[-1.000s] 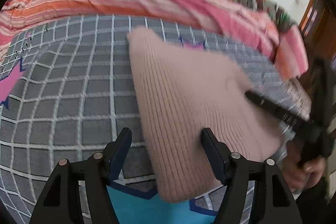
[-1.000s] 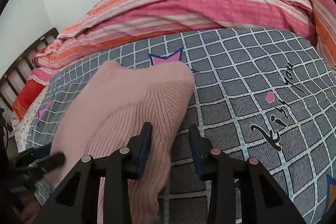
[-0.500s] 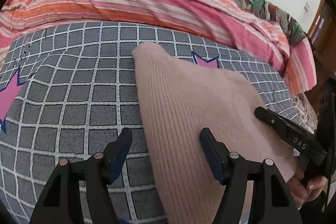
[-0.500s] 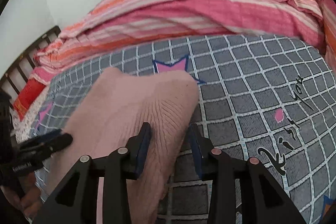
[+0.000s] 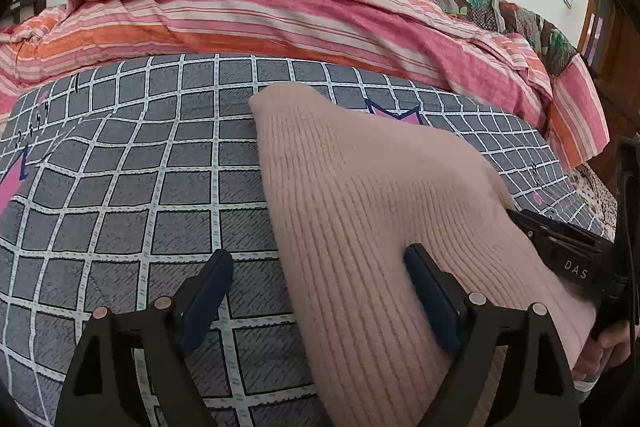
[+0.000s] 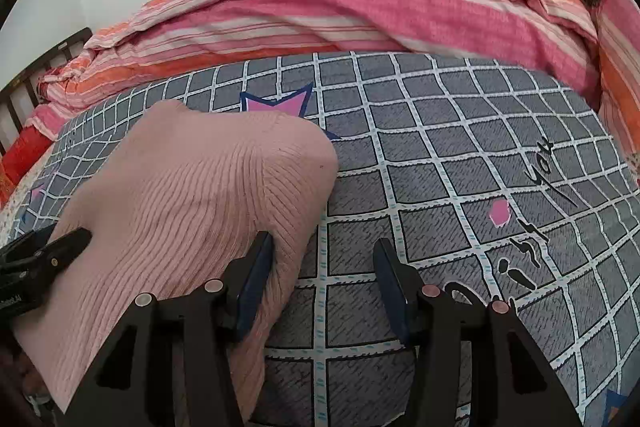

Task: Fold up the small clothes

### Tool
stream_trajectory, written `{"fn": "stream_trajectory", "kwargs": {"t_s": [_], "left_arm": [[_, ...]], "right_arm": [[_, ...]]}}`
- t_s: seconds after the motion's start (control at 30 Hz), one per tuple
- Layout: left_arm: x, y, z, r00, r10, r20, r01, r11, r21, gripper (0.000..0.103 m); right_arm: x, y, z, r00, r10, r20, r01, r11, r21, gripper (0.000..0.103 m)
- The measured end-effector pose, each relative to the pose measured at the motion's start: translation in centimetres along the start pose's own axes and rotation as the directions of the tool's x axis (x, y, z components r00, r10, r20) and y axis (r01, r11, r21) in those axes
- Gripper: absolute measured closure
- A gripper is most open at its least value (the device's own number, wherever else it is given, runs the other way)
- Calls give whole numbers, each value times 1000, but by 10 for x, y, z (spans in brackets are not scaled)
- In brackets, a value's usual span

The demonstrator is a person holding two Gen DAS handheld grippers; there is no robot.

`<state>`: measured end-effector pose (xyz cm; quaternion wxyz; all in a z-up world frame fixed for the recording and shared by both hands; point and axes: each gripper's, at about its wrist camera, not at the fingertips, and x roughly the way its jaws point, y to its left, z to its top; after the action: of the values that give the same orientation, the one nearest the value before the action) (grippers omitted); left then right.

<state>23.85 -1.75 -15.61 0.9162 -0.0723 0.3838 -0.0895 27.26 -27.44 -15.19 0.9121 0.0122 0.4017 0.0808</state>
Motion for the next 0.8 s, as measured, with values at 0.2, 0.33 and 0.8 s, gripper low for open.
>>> {"fn": "stream_trajectory", "kwargs": {"t_s": [0.2, 0.33, 0.8], "left_arm": [[-1, 2, -4, 1000, -6, 25, 6, 1000, -7, 12], [-2, 1, -5, 1000, -4, 31, 4, 1000, -5, 12], [-5, -2, -6, 999, 10, 44, -9, 1000, -4, 12]], "right_arm": [[-1, -1, 0, 1000, 20, 5, -20, 1000, 13, 54], [-3, 0, -1, 1000, 20, 12, -20, 1000, 18, 53], [-10, 8, -2, 997, -44, 61, 44, 999, -10, 47]]}}
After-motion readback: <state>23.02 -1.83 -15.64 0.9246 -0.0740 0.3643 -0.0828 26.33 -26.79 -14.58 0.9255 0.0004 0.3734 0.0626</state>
